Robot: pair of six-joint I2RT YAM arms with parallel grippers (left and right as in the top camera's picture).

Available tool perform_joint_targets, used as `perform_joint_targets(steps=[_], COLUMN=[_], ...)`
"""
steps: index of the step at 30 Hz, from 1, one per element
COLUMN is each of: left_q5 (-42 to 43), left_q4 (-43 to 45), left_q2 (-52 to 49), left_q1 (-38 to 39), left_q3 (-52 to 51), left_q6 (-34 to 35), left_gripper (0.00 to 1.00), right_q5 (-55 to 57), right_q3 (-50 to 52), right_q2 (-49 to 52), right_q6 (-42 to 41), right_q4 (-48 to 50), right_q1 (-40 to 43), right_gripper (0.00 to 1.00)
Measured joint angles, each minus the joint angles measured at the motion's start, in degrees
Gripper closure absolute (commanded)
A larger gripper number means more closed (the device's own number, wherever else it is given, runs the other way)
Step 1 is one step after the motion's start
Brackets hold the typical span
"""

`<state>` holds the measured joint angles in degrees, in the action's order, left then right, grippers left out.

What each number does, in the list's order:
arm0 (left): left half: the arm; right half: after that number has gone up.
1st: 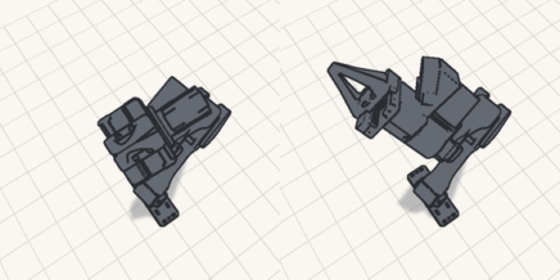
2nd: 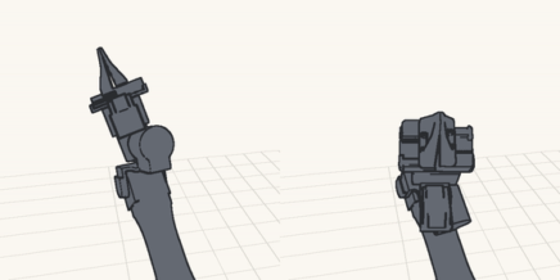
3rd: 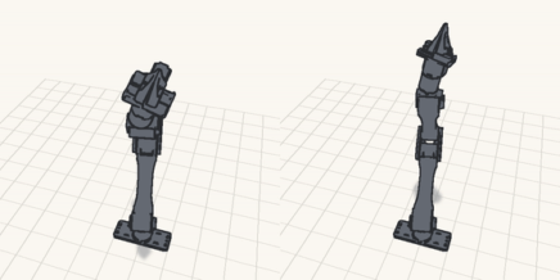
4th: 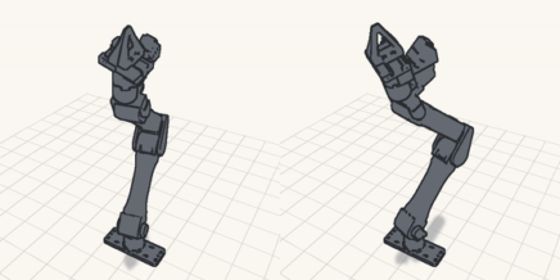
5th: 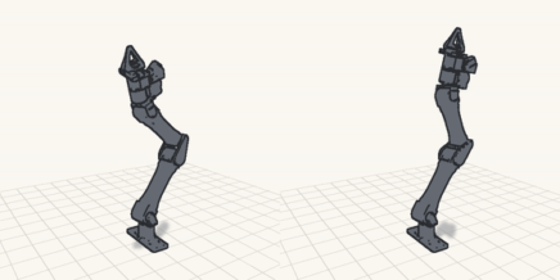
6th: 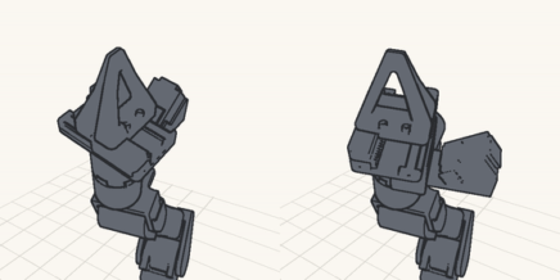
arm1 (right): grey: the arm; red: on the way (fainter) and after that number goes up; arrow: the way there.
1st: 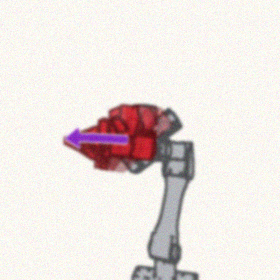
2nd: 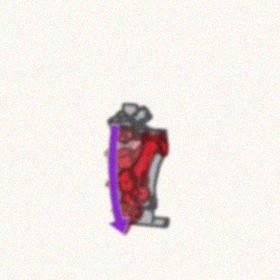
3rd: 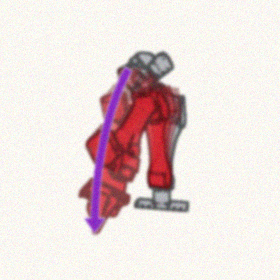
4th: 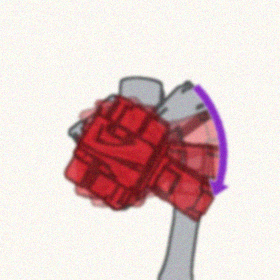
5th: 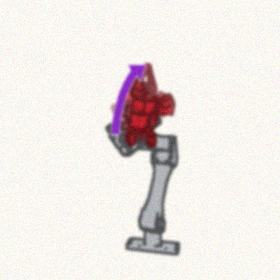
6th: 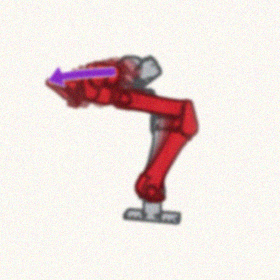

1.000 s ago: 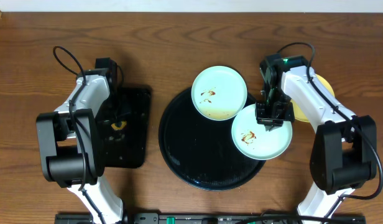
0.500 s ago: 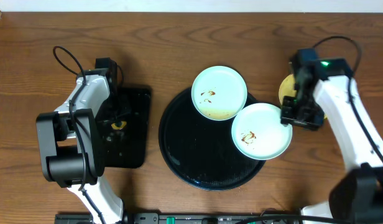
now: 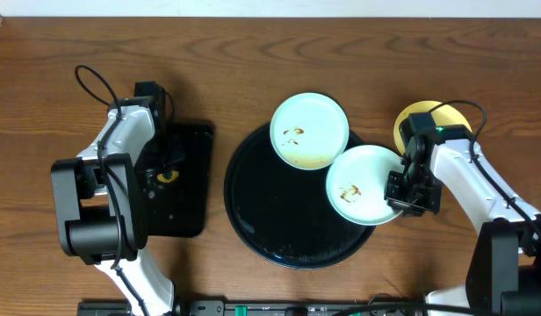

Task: Clean dirty plates on tray and stack at the side
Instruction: 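Move the right gripper to the lower pale blue plate's rim, then grip and hold the pale blue plate rim with the right gripper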

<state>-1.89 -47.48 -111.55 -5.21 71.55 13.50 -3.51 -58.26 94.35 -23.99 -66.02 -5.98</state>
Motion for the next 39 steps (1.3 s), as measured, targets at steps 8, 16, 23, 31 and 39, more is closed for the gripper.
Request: perform_joint_targets(steps=[8, 16, 23, 31, 39], left_q5=[0.00, 0.00, 0.00, 0.00, 0.02], left_q4=[-0.07, -0.07, -0.07, -0.11, -0.59], left_q2=[0.00, 0.00, 0.00, 0.00, 0.00], left_q1=[0.00, 0.00, 0.00, 0.00, 0.00], left_q3=[0.00, 0.00, 0.00, 0.00, 0.00], left_q6=[0.00, 0.00, 0.02, 0.02, 0.02], left_gripper=[0.91, 0.91, 0.90, 0.89, 0.88], right_q5=[-0.85, -1.03, -3.61, -5.77, -6.75], right_q3=[1.01, 1.05, 1.07, 1.05, 0.13], right_q2=[0.00, 0.00, 0.00, 2.86, 8.92], right_q6=[-0.33, 0.04, 0.98, 3.67, 4.37], right_q4=[3.34, 6.43, 11.50, 16.11, 18.18], right_q1=[0.02, 0.02, -0.24, -5.68, -7.17], right_gripper=[0.60, 0.50, 0.44, 0.48, 0.57])
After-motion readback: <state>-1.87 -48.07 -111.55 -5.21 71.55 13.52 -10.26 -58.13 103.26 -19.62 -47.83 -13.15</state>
